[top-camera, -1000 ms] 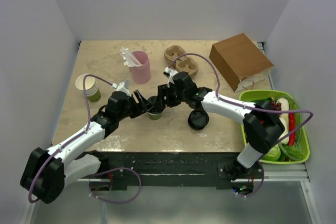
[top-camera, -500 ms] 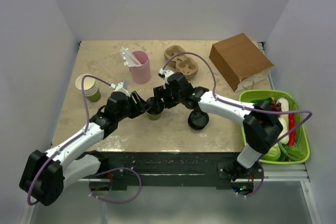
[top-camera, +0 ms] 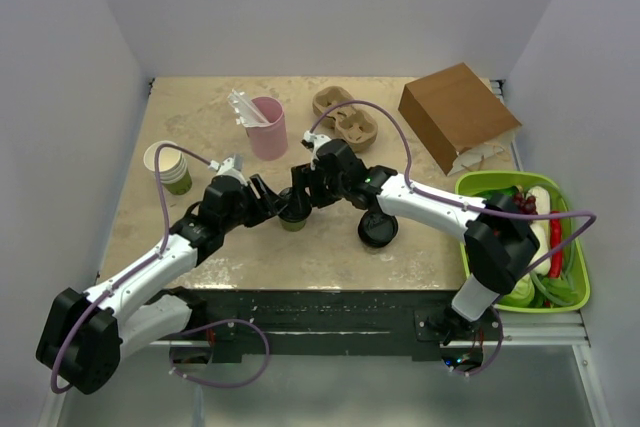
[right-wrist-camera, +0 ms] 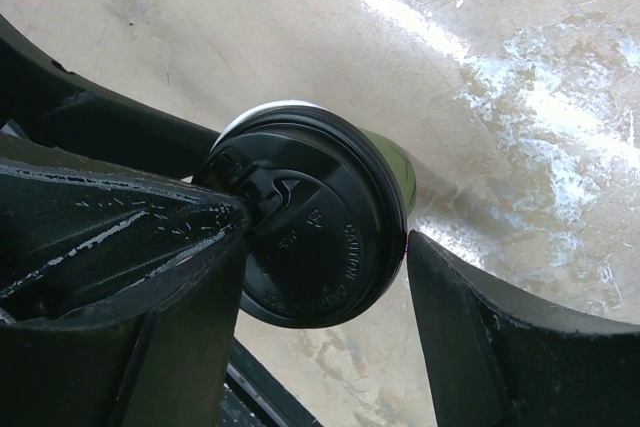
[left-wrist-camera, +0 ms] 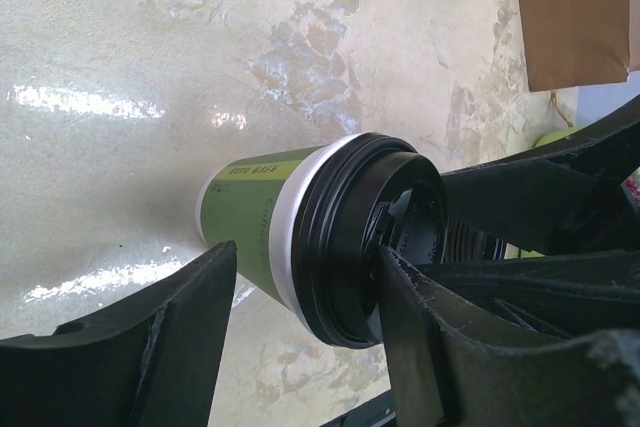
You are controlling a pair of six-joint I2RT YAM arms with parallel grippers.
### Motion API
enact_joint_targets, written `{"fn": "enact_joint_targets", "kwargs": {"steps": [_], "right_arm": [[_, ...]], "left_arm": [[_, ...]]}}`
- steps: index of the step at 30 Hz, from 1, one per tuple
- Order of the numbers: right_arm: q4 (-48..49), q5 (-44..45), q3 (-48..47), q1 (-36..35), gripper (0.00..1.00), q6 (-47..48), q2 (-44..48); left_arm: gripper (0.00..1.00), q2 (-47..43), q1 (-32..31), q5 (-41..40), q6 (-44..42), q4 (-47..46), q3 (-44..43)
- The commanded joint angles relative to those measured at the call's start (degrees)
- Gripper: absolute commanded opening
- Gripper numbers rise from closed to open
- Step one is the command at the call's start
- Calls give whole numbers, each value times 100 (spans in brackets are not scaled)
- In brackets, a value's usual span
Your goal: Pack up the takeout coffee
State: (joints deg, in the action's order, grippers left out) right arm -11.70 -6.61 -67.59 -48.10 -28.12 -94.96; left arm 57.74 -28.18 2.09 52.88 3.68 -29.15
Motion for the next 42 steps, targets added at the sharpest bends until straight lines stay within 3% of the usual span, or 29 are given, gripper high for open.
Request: {"fn": "enact_joint_targets", "kwargs": {"steps": [1, 5, 8, 15, 19, 31, 42], "right_arm": [[-68, 72, -246, -24, 68, -123, 215], [-104, 300, -246, -24, 61, -115, 179], [-69, 354, -237, -24, 61, -54, 118], [502, -314, -123, -24, 60, 210, 109], [529, -306, -96, -24, 60, 228, 48], [740, -499, -17, -24, 60, 316, -93], [318, 98, -88, -24, 60, 254, -366]], "left_arm": [[63, 10, 15, -42, -182, -105, -241], [63, 1, 23, 28, -296, -219, -232], [63, 10, 15, 160, -401, -367, -206], [62, -43, 15, 415, -533, -859, -83], [54, 1, 15, 652, -612, -1019, -21], [43, 62, 15, 425, -569, -641, 58], [43, 80, 15, 90, -560, -175, 120]]}}
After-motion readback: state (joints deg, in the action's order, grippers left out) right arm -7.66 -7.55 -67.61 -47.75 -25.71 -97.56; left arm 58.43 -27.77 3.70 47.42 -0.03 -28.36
